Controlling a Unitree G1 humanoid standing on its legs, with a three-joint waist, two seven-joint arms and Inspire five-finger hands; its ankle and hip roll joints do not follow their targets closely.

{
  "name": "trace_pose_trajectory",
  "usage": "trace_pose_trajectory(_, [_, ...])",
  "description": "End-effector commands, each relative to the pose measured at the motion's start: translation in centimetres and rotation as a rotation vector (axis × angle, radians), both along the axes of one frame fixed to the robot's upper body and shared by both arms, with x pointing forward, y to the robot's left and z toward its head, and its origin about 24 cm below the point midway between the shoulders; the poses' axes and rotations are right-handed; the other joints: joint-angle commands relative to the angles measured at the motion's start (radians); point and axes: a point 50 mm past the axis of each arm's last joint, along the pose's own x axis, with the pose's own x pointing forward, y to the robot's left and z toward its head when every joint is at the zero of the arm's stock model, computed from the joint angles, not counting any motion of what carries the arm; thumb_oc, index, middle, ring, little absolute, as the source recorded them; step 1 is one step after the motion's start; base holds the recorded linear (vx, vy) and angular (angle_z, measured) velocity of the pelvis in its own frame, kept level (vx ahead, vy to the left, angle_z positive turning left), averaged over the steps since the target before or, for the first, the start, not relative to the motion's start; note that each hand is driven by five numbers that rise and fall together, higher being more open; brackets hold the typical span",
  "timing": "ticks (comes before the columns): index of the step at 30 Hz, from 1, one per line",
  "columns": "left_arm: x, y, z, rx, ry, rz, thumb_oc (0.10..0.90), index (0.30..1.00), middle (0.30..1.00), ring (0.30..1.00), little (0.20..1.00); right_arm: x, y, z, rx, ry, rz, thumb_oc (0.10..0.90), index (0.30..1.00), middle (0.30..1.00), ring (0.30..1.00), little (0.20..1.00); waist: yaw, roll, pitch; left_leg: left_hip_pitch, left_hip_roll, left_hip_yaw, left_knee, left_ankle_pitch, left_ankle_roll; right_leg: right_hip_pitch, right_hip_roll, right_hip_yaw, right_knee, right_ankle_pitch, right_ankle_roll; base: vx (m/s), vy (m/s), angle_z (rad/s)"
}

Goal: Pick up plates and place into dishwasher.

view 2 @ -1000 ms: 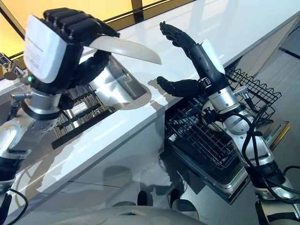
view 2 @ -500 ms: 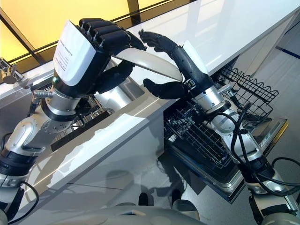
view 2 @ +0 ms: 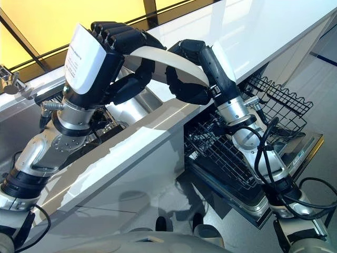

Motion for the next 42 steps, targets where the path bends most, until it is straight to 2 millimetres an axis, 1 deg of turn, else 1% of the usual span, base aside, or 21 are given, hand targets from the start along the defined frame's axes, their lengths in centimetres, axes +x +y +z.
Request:
trace_pose_trajectory(1, [-1.1,-0.3,3.2,-0.13,-0.214,-0.08,0.1,0.3,0.3,0.3,0.2,-0.8,-1.7,3.9,0.175,-0.244,-0.091,0.1,0.3,0.3,0.3,0.2,0.005,-0.001,-0.119,-0.012,-0.055,0.02,0.002,-0.109,0.003,-0.011,0.061,-0.031,0.091,-0.143,0.051,0.0,0.0,0.0])
trace_pose_trajectory(2, [-1.0,0.1,3.3,-0.155,-0.205,-0.066,0.1,0.3,0.3,0.3,0.2,-0.8,-2.1,3.8,0.2,-0.245,-0.107,0.1,0.3,0.3,0.3,0.2,0.004,-0.001,-0.119,-0.01,-0.055,0.023,0.004,-0.111,0.004,-0.012,0.061,-0.029,0.09,-0.143,0.05,0.0,0.0,0.0])
trace_pose_trajectory(3, [-1.0,0.3,3.3,-0.174,-0.187,-0.06,0.243,0.422,0.422,0.422,0.343,-0.8,-2.3,3.8,0.212,-0.246,-0.115,0.1,0.3,0.3,0.3,0.2,0.004,-0.001,-0.118,-0.009,-0.056,0.025,0.008,-0.113,0.004,-0.012,0.061,-0.027,0.09,-0.143,0.049,0.0,0.0,0.0])
trace_pose_trajectory(4, [-0.8,0.8,3.2,-0.208,-0.141,-0.053,0.687,0.804,0.804,0.804,0.787,-0.9,-2.6,3.8,0.232,-0.253,-0.128,0.1,0.3,0.3,0.3,0.2,0.007,-0.002,-0.113,-0.015,-0.058,0.029,0.02,-0.109,0.006,-0.017,0.06,-0.027,0.092,-0.135,0.046,0.0,0.0,0.0])
trace_pose_trajectory(5, [-0.8,0.9,3.2,-0.211,-0.132,-0.052,0.8,0.9,0.9,0.9,0.9,-0.9,-2.6,3.7,0.234,-0.255,-0.129,0.1,0.3,0.3,0.3,0.2,0.007,-0.002,-0.116,-0.011,-0.058,0.027,0.021,-0.117,0.006,-0.014,0.06,-0.025,0.091,-0.142,0.047,0.0,0.0,0.0])
trace_pose_trajectory(10, [-0.3,3.1,1.5,-0.348,0.049,-0.001,0.8,0.9,0.9,0.9,0.9,-1.3,-4.1,3.3,0.275,-0.304,-0.233,0.1,0.3,0.3,0.3,0.2,0.02,-0.004,-0.105,-0.017,-0.064,0.026,0.061,-0.138,0.016,-0.006,0.059,-0.018,0.096,-0.148,0.043,0.01,-0.002,0.0])
trace_pose_trajectory(11, [0.1,4.2,1.1,-0.378,0.094,0.047,0.8,0.9,0.9,0.9,0.9,-1.3,-4.9,3.2,0.282,-0.319,-0.28,0.1,0.3,0.3,0.3,0.2,0.021,-0.004,-0.106,-0.013,-0.063,0.025,0.056,-0.138,0.017,-0.005,0.059,-0.019,0.099,-0.151,0.042,0.0,0.0,0.0])
trace_pose_trajectory(12, [0.2,4.6,1.0,-0.389,0.115,0.068,0.8,0.9,0.9,0.9,0.9,-1.3,-5.2,3.2,0.286,-0.326,-0.302,0.1,0.3,0.3,0.3,0.2,0.021,-0.003,-0.106,-0.011,-0.062,0.024,0.053,-0.137,0.018,-0.004,0.06,-0.02,0.1,-0.152,0.042,0.0,0.0,0.0])
trace_pose_trajectory(13, [0.4,5.5,0.9,-0.41,0.142,0.105,0.8,0.9,0.9,0.9,0.9,-1.3,-5.9,3.2,0.294,-0.335,-0.341,0.1,0.3,0.3,0.3,0.2,0.022,0.0,-0.106,-0.009,-0.06,0.022,0.046,-0.133,0.017,-0.004,0.061,-0.021,0.104,-0.155,0.042,0.0,0.0,0.0])
trace_pose_trajectory(14, [0.5,5.6,0.9,-0.413,0.147,0.11,0.8,0.9,0.9,0.9,0.9,-1.3,-6.0,3.2,0.296,-0.336,-0.346,0.1,0.3,0.3,0.3,0.2,0.021,0.0,-0.106,-0.008,-0.06,0.022,0.044,-0.132,0.017,-0.005,0.061,-0.021,0.105,-0.155,0.042,0.0,0.0,0.0])
trace_pose_trajectory(15, [0.9,6.8,0.7,-0.435,0.19,0.167,0.8,0.9,0.9,0.9,0.9,-1.3,-6.9,3.0,0.311,-0.34,-0.395,0.1,0.3,0.3,0.3,0.2,0.022,0.004,-0.108,-0.003,-0.055,0.019,0.026,-0.123,0.015,-0.005,0.061,-0.028,0.112,-0.161,0.042,0.0,0.0,0.0])
trace_pose_trajectory(17, [1.1,7.8,0.6,-0.46,0.217,0.198,0.8,0.9,0.9,0.9,0.9,-1.3,-7.7,2.9,0.322,-0.344,-0.441,0.1,0.3,0.3,0.3,0.2,0.022,0.006,-0.108,0.001,-0.052,0.014,0.009,-0.114,0.013,-0.005,0.063,-0.032,0.117,-0.165,0.043,0.0,0.0,0.0])
trace_pose_trajectory(21, [1.1,10.3,0.2,-0.526,0.259,0.274,0.8,0.9,0.9,0.9,0.9,-1.5,-10.3,2.3,0.364,-0.349,-0.588,0.1,0.3,0.3,0.3,0.2,0.023,0.011,-0.108,-0.002,-0.048,0.004,0.006,-0.109,0.005,-0.005,0.062,-0.046,0.123,-0.174,0.041,-0.01,-0.017,0.04])
trace_pose_trajectory(23, [0.8,11.4,-0.4,-0.575,0.282,0.296,0.8,0.9,0.9,0.9,0.9,-1.5,-11.4,1.9,0.401,-0.333,-0.637,0.1,0.3,0.3,0.3,0.2,0.026,0.009,-0.104,-0.005,-0.053,0.007,0.035,-0.122,0.009,-0.006,0.059,-0.045,0.127,-0.177,0.037,-0.02,-0.019,0.04])
trace_pose_trajectory(25, [0.5,12.2,-1.3,-0.626,0.316,0.311,0.8,0.9,0.9,0.9,0.9,-1.7,-12.4,1.4,0.436,-0.318,-0.69,0.1,0.3,0.3,0.3,0.2,0.03,0.003,-0.095,-0.022,-0.062,0.008,0.096,-0.146,0.014,-0.007,0.055,-0.042,0.134,-0.178,0.03,-0.03,-0.015,0.01])
trace_pose_trajectory(28, [0.3,13.0,-2.3,-0.682,0.358,0.318,0.8,0.9,0.9,0.9,0.9,-1.8,-13.5,0.2,0.467,-0.288,-0.761,0.1,0.3,0.3,0.3,0.2,0.034,-0.002,-0.088,-0.031,-0.067,0.007,0.128,-0.162,0.023,-0.005,0.053,-0.039,0.144,-0.179,0.026,0.0,0.0,0.0])
trace_pose_trajectory(34, [0.3,14.4,-3.8,-0.809,0.433,0.299,0.8,0.9,0.9,0.9,0.9,-1.6,-14.8,-2.7,0.46,-0.181,-0.89,0.1,0.3,0.3,0.3,0.2,0.027,0.006,-0.093,-0.008,-0.059,0.002,0.068,-0.142,0.029,-0.01,0.052,-0.038,0.166,-0.194,0.03,0.0,0.0,0.0])
trace_pose_trajectory(36, [0.3,14.4,-4.2,-0.841,0.457,0.276,0.8,0.9,0.9,0.9,0.9,-1.6,-15.1,-3.7,0.451,-0.145,-0.932,0.1,0.3,0.3,0.3,0.2,0.024,0.009,-0.097,-0.001,-0.054,-0.001,0.035,-0.125,0.027,-0.013,0.05,-0.04,0.174,-0.2,0.034,0.0,0.0,0.0])
trace_pose_trajectory(37, [0.4,14.3,-4.4,-0.855,0.48,0.233,0.8,0.9,0.9,0.9,0.9,-1.6,-15.4,-4.5,0.44,-0.106,-0.968,0.1,0.3,0.3,0.3,0.2,0.021,0.012,-0.098,0.004,-0.051,-0.005,0.013,-0.112,0.024,-0.015,0.049,-0.043,0.181,-0.204,0.037,0.0,0.0,0.0])
trace_pose_trajectory(40, [0.6,13.7,-4.5,-0.861,0.542,0.097,0.8,0.9,0.9,0.9,0.9,-1.6,-16.1,-5.9,0.422,-0.036,-1.024,0.1,0.3,0.3,0.3,0.2,0.013,0.013,-0.094,0.007,-0.05,-0.002,0.011,-0.114,0.022,-0.02,0.044,-0.043,0.181,-0.204,0.04,0.0,0.0,0.0])
trace_pose_trajectory(42, [0.5,13.5,-4.7,-0.857,0.561,0.07,0.8,0.9,0.9,0.9,0.9,-1.7,-16.3,-6.5,0.418,-0.006,-1.036,0.1,0.3,0.3,0.3,0.2,0.011,0.014,-0.092,0.008,-0.051,0.002,0.018,-0.12,0.024,-0.02,0.043,-0.038,0.175,-0.2,0.04,0.0,0.0,0.0])
